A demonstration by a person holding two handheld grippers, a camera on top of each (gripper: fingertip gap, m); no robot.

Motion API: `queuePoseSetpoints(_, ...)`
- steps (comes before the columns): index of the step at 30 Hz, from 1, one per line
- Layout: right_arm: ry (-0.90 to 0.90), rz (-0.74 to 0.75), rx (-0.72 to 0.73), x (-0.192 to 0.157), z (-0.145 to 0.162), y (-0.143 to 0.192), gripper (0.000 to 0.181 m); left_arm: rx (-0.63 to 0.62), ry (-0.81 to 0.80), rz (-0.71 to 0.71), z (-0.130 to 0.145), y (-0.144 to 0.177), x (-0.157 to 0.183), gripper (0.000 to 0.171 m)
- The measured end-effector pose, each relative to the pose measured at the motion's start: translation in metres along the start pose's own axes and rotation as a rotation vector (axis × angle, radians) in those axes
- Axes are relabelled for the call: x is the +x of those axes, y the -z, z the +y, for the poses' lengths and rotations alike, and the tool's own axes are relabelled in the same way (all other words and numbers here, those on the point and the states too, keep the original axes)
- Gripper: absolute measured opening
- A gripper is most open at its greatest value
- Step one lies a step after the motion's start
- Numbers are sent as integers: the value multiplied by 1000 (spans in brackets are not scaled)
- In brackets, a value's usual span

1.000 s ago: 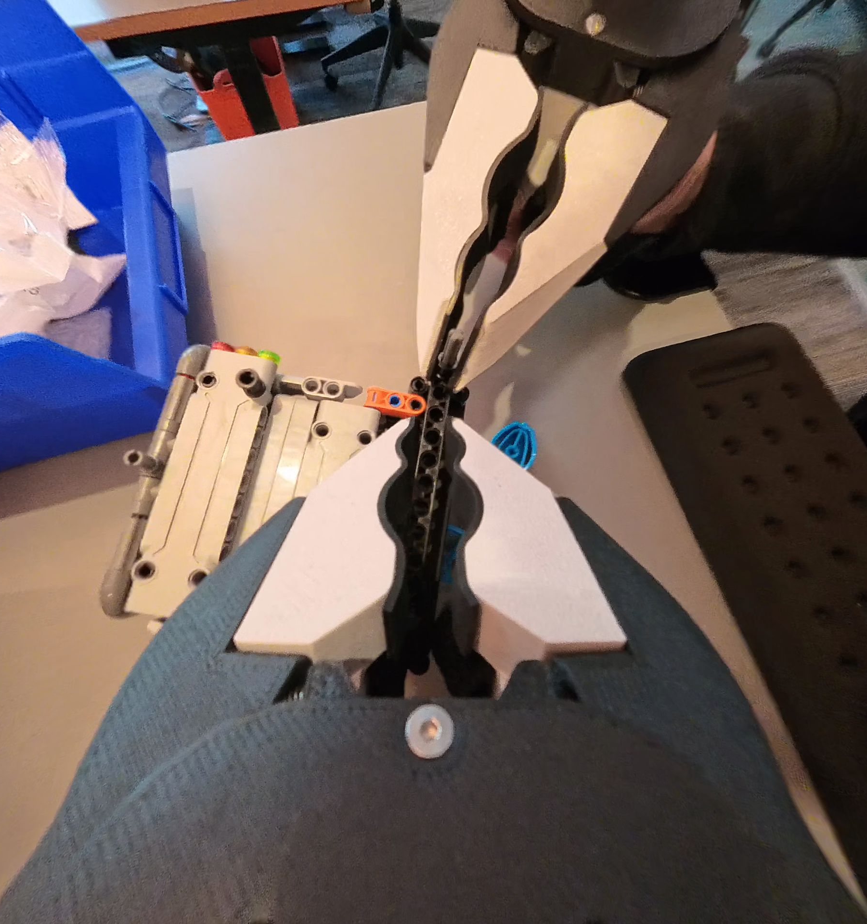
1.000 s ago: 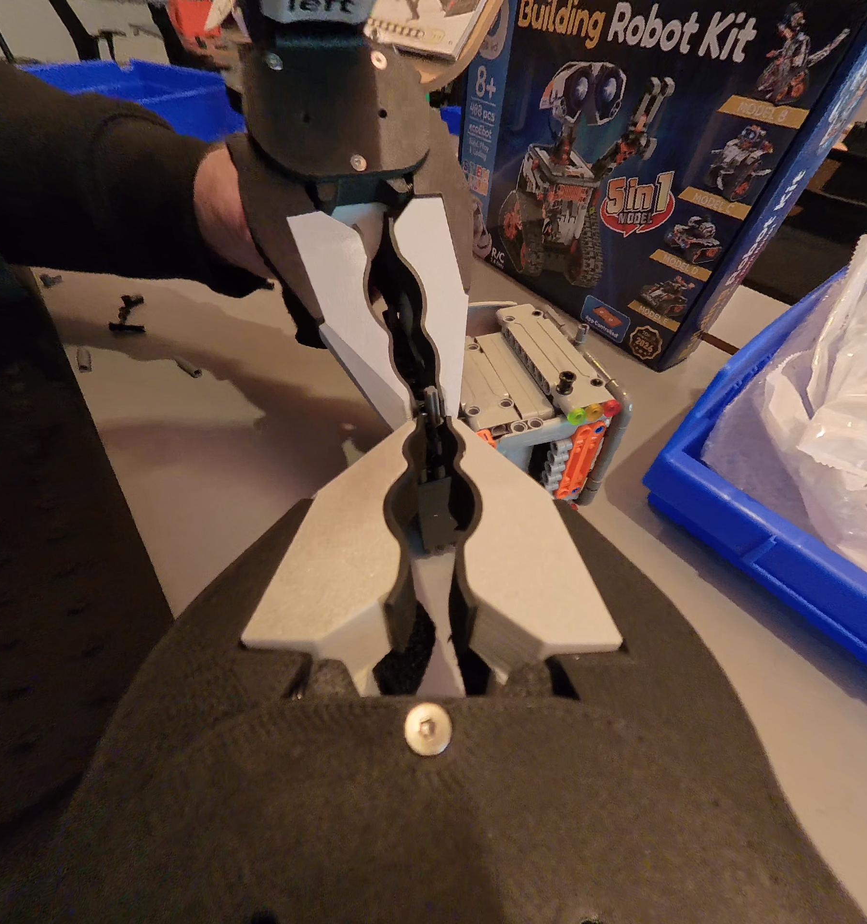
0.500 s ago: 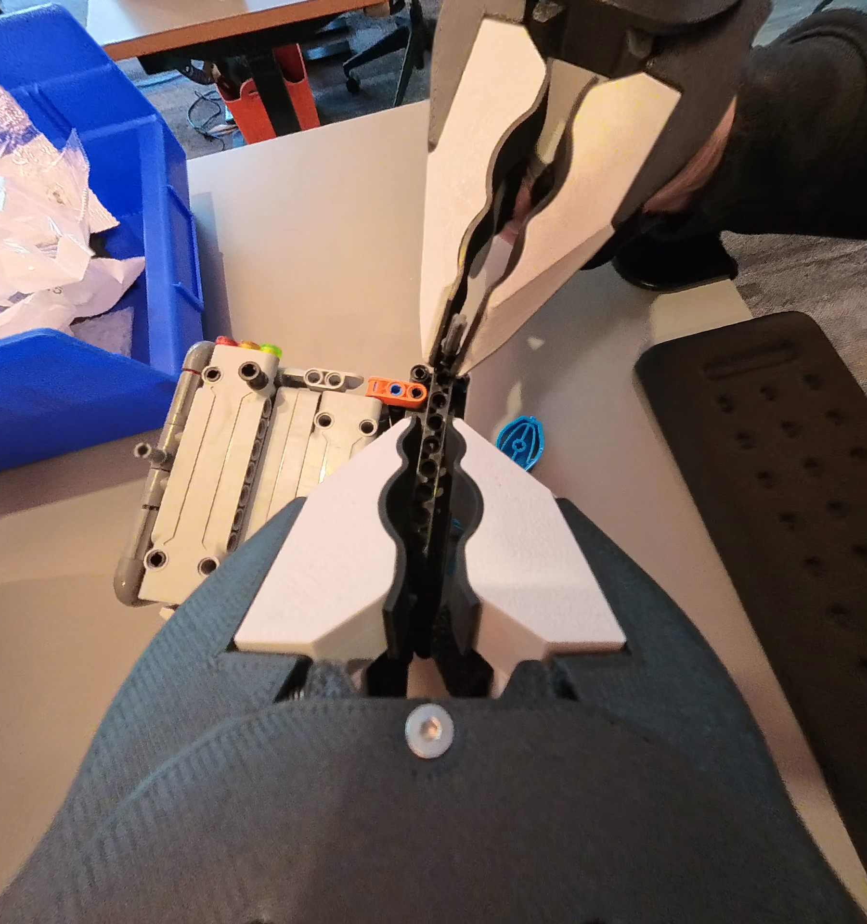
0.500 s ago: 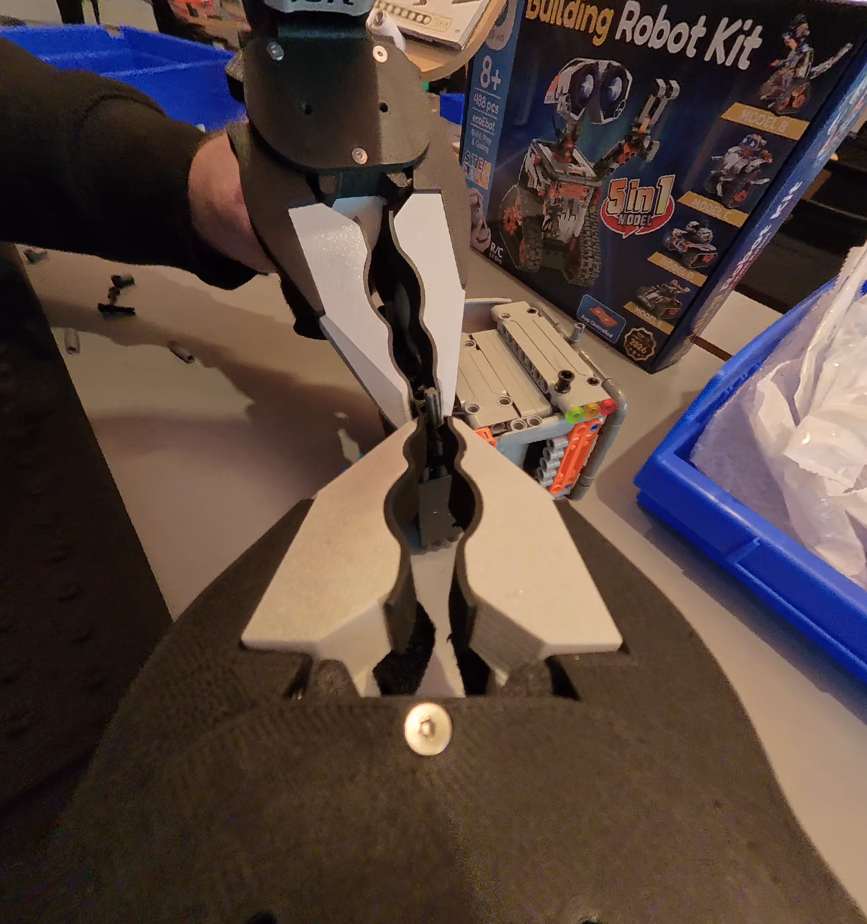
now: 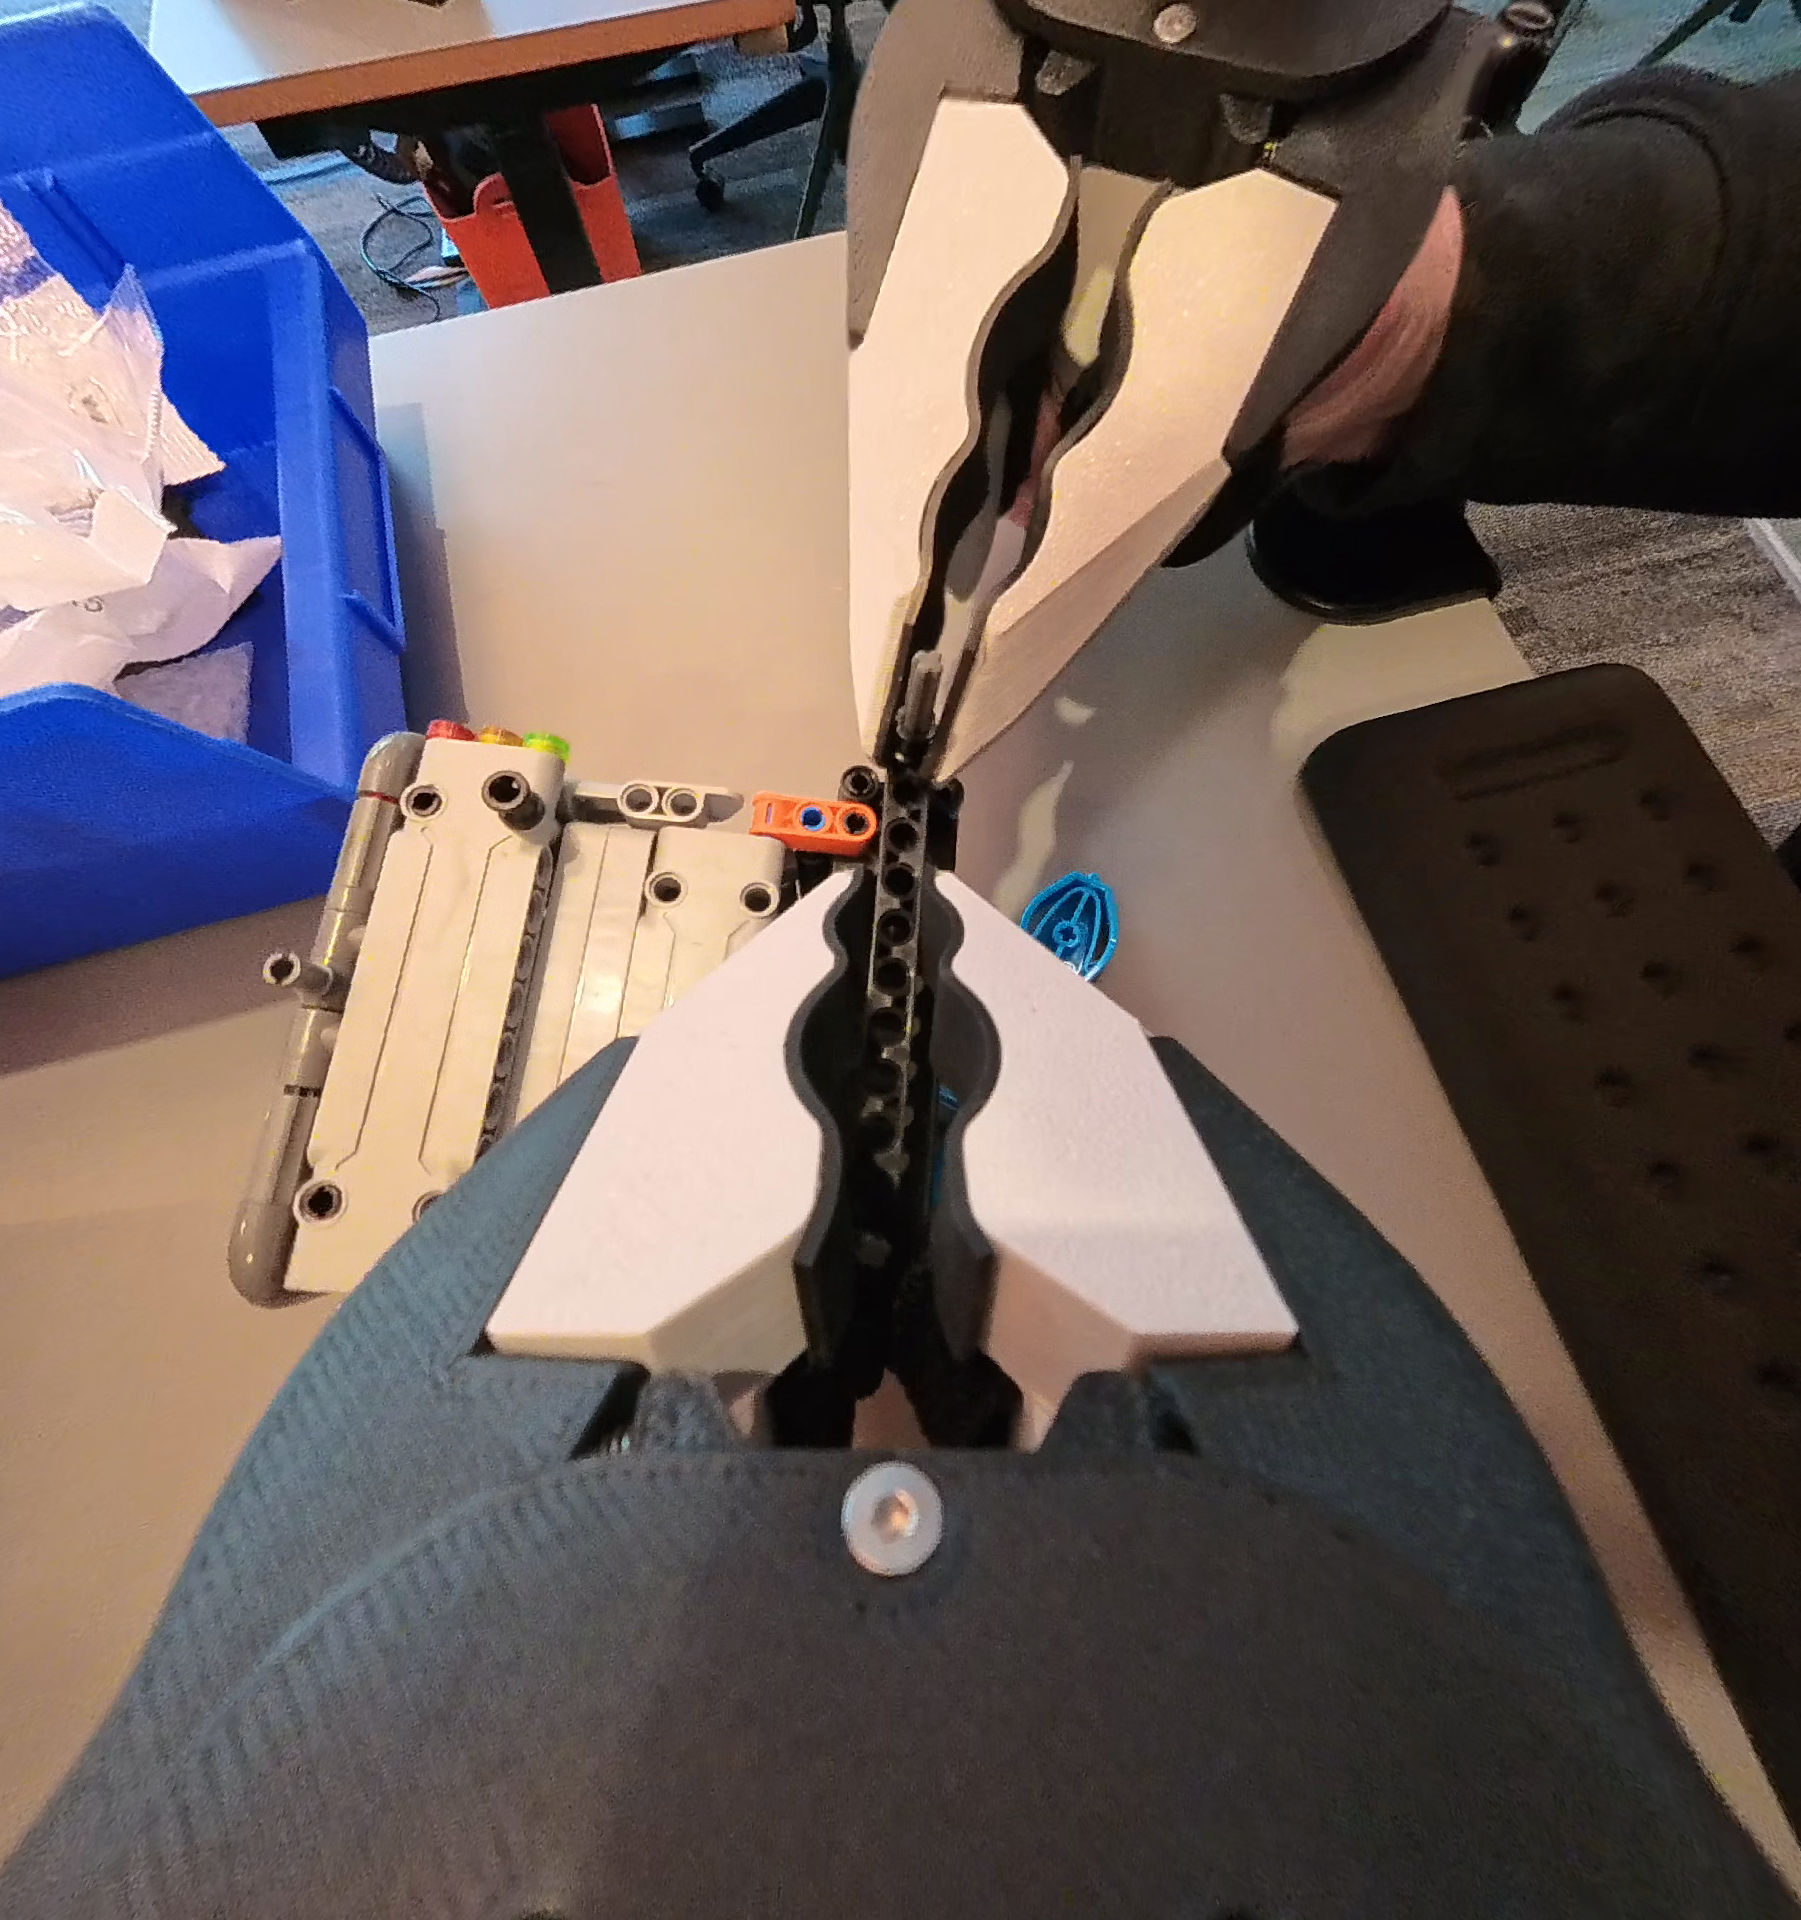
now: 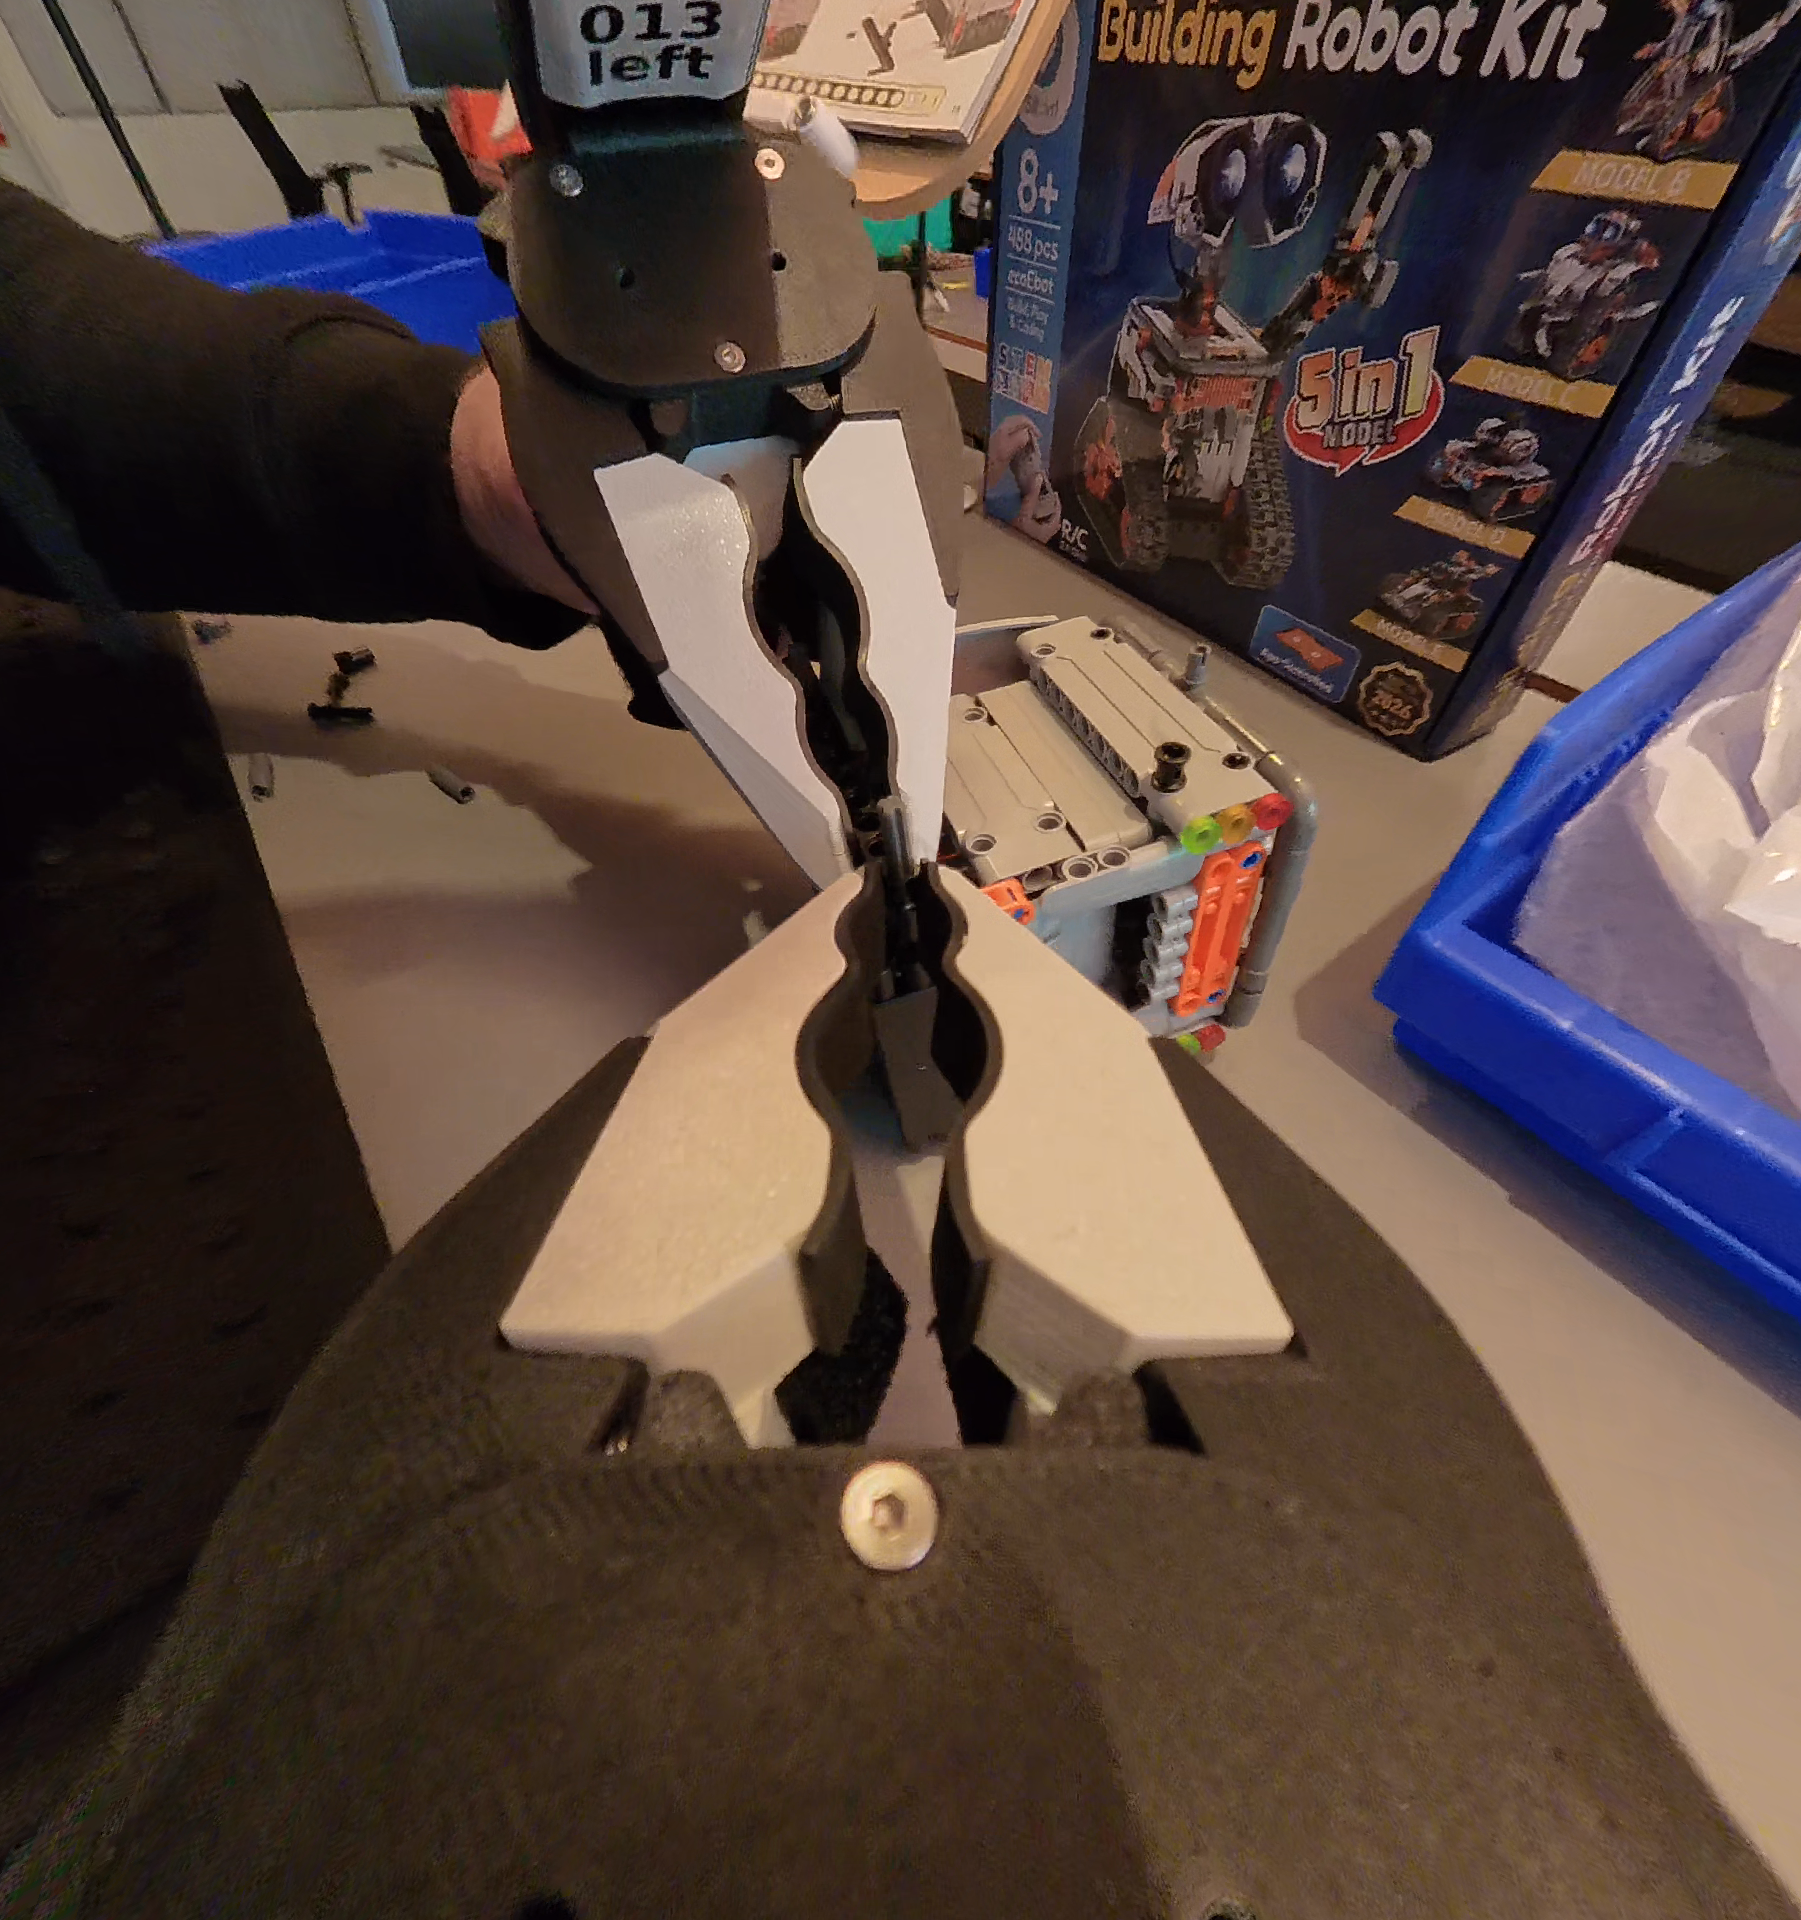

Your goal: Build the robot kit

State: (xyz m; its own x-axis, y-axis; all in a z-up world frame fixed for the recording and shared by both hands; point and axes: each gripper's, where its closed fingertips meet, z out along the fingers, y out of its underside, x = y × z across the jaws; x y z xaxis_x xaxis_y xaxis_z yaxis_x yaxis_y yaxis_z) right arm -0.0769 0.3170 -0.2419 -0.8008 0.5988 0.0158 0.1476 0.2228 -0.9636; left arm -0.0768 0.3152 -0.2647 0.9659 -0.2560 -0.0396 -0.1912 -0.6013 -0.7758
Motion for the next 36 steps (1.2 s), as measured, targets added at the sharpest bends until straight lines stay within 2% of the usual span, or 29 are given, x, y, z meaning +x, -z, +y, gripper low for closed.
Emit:
queuePoseSetpoints(9,-152,-102,-33,1,1,-1,4,-7,25,28,0,0,0,6)
queuePoseSetpoints(13,-130,-86,-36,1,-1,-2,3,-12,32,16,0,3,-1,8)
queuePoseSetpoints(15,-108,-70,-48,1,-1,-2,3,26,40,3,-7,12,-1,16)
queuePoseSetpoints(17,-113,-73,-45,1,0,-1,4,37,32,-20,-9,21,-2,12)
queuePoseSetpoints(20,-114,-78,-40,0,0,-1,4,2,16,-25,-2,16,-2,7)
queuePoseSetpoints(31,-41,-59,-25,1,0,-2,4,-21,-107,-115,-1,15,-2,6)
queuePoseSetpoints(36,-11,-48,-13,2,0,-2,4,0,-100,-126,-1,15,-3,6)
